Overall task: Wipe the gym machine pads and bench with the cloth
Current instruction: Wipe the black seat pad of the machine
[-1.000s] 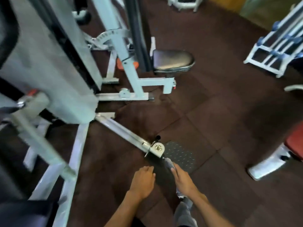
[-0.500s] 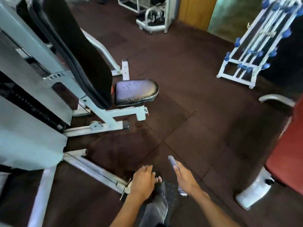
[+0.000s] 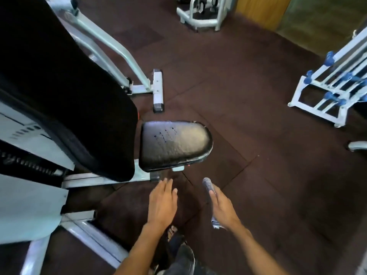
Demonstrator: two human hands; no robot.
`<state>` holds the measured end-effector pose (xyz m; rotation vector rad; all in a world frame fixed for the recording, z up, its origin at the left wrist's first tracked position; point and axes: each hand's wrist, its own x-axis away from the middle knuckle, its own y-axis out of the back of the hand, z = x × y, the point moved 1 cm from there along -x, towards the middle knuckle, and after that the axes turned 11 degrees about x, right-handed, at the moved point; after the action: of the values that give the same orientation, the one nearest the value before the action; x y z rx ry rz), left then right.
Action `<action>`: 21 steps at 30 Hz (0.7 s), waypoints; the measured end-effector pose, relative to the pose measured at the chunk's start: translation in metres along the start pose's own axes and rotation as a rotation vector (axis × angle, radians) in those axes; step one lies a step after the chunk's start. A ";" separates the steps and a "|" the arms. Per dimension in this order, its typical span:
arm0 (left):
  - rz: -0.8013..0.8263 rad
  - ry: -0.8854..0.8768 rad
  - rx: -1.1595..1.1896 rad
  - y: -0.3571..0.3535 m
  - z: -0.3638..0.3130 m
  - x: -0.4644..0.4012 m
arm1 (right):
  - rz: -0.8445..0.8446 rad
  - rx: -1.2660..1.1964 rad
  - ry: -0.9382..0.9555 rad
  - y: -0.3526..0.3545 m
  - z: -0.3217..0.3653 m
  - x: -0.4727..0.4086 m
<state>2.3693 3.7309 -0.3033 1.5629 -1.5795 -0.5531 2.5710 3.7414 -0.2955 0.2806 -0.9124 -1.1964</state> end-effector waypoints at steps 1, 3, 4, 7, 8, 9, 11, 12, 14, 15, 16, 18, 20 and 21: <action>-0.024 0.009 0.013 0.005 0.005 -0.025 | -0.008 0.003 0.000 0.002 0.008 -0.024; -0.041 0.018 0.032 0.010 0.016 -0.072 | -0.025 0.025 0.012 0.005 0.020 -0.072; -0.058 0.008 0.031 0.010 0.023 -0.094 | -0.036 0.032 0.019 0.007 0.026 -0.096; -0.119 -0.049 0.003 0.005 0.044 -0.150 | -0.095 0.016 0.026 0.010 0.044 -0.162; -0.134 -0.070 -0.006 0.003 0.051 -0.166 | -0.131 0.040 0.028 0.009 0.051 -0.182; -0.146 -0.083 -0.013 0.001 0.058 -0.180 | -0.177 0.059 0.051 0.007 0.057 -0.201; -0.171 -0.070 -0.013 -0.004 0.073 -0.206 | -0.257 0.079 0.123 -0.005 0.067 -0.237; -0.185 -0.050 -0.013 -0.009 0.082 -0.216 | -0.264 0.102 0.146 -0.014 0.069 -0.253; -0.206 -0.009 -0.016 -0.021 0.102 -0.233 | -0.226 0.266 0.164 -0.038 0.069 -0.280; -0.212 0.004 -0.023 -0.026 0.110 -0.240 | -0.222 0.411 0.170 -0.050 0.068 -0.288; -0.214 0.016 -0.028 -0.031 0.118 -0.244 | -0.242 0.553 0.187 -0.061 0.063 -0.294; -0.222 0.039 -0.038 -0.039 0.129 -0.251 | -0.310 0.738 0.220 -0.073 0.053 -0.296; -0.245 0.039 -0.035 -0.043 0.134 -0.253 | -0.338 0.790 0.239 -0.072 0.043 -0.299; -0.256 0.040 -0.015 -0.044 0.135 -0.253 | -0.341 0.801 0.234 -0.068 0.038 -0.303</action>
<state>2.2600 3.9362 -0.4765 1.7664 -1.3511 -0.6662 2.4751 3.9941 -0.4539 1.2339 -1.1300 -1.0194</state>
